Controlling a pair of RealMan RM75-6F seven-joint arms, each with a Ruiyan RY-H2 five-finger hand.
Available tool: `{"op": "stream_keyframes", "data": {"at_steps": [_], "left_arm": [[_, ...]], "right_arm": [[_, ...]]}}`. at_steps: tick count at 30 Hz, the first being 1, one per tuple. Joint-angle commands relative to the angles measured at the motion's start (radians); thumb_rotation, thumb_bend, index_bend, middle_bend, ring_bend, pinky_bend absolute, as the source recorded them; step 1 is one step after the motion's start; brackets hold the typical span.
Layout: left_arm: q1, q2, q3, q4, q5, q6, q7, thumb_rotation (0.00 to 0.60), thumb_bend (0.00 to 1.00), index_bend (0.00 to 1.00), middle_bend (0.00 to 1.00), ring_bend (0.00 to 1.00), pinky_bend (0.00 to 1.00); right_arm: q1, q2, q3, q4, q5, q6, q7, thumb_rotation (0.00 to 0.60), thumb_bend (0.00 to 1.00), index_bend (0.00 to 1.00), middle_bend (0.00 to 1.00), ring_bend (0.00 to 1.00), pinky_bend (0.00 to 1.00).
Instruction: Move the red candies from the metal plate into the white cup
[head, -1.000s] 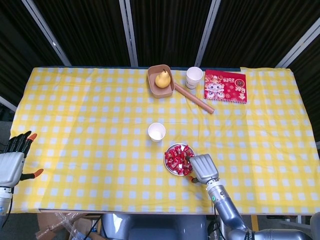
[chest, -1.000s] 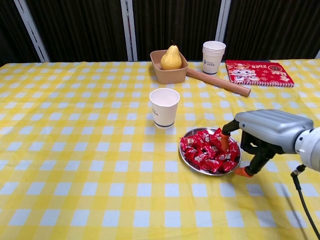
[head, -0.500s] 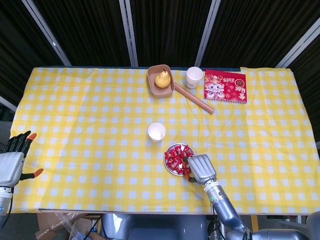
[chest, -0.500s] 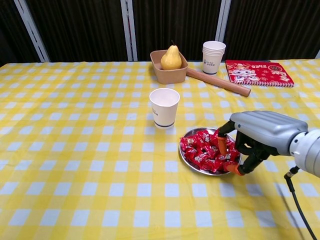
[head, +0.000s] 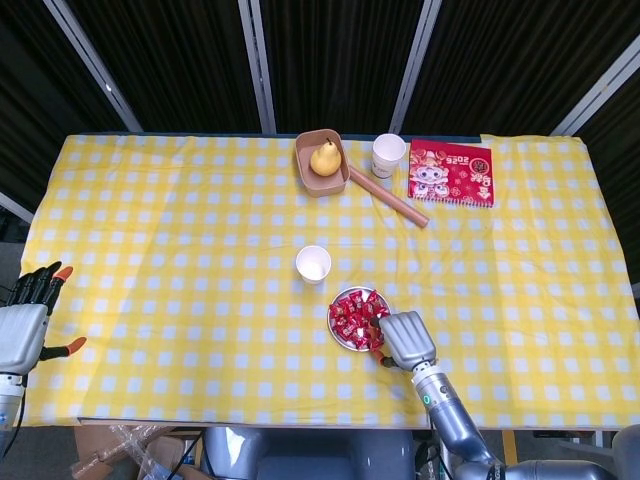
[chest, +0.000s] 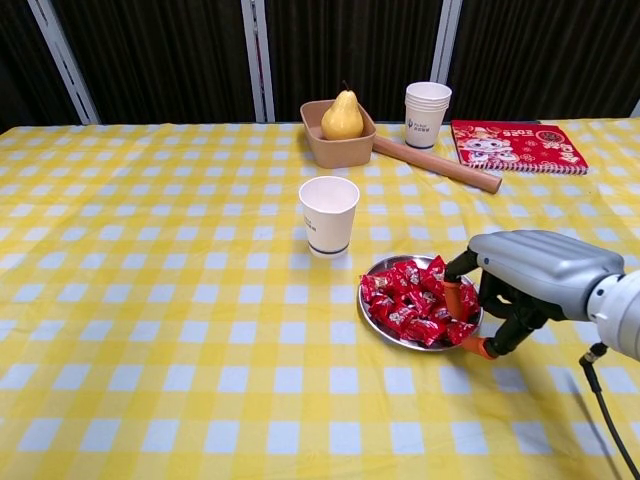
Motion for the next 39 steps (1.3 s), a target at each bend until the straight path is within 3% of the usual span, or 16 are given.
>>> {"op": "stream_keyframes", "data": {"at_steps": [1, 11, 14, 22, 31, 39], "left_arm": [[0.0, 0.0, 0.0, 0.0, 0.0, 0.0, 0.001, 0.6, 0.0, 0.02, 0.0, 0.0, 0.0], [0.0, 0.001, 0.0, -0.001, -0.003, -0.002, -0.001, 0.6, 0.0, 0.02, 0.0, 0.0, 0.0], [0.0, 0.001, 0.0, -0.001, -0.003, -0.002, -0.002, 0.6, 0.0, 0.02, 0.0, 0.0, 0.0], [0.0, 0.001, -0.001, -0.003, -0.005, -0.003, -0.002, 0.6, 0.0, 0.02, 0.0, 0.0, 0.0], [-0.001, 0.002, -0.001, -0.004, -0.006, -0.004, -0.004, 0.6, 0.0, 0.03, 0.0, 0.0, 0.0], [-0.001, 0.003, -0.001, -0.006, -0.008, -0.007, -0.004, 0.6, 0.0, 0.03, 0.0, 0.0, 0.0]], "right_arm": [[-0.001, -0.005, 0.0, 0.006, 0.0, -0.002, 0.007, 0.6, 0.35, 0.53, 0.94, 0.97, 1.0], [-0.001, -0.019, 0.007, 0.03, 0.008, -0.01, 0.023, 0.6, 0.35, 0.53, 0.94, 0.97, 1.0], [-0.001, -0.024, 0.008, 0.037, 0.012, -0.015, 0.026, 0.6, 0.37, 0.57, 0.94, 0.97, 1.0], [-0.001, -0.036, 0.013, 0.049, 0.009, -0.021, 0.046, 0.6, 0.54, 0.66, 0.94, 0.97, 1.0], [0.001, -0.025, 0.027, 0.035, -0.002, -0.017, 0.058, 0.6, 0.55, 0.66, 0.94, 0.97, 1.0], [0.026, 0.027, 0.088, -0.047, -0.015, 0.005, 0.043, 0.6, 0.55, 0.66, 0.94, 0.97, 1.0]]}}
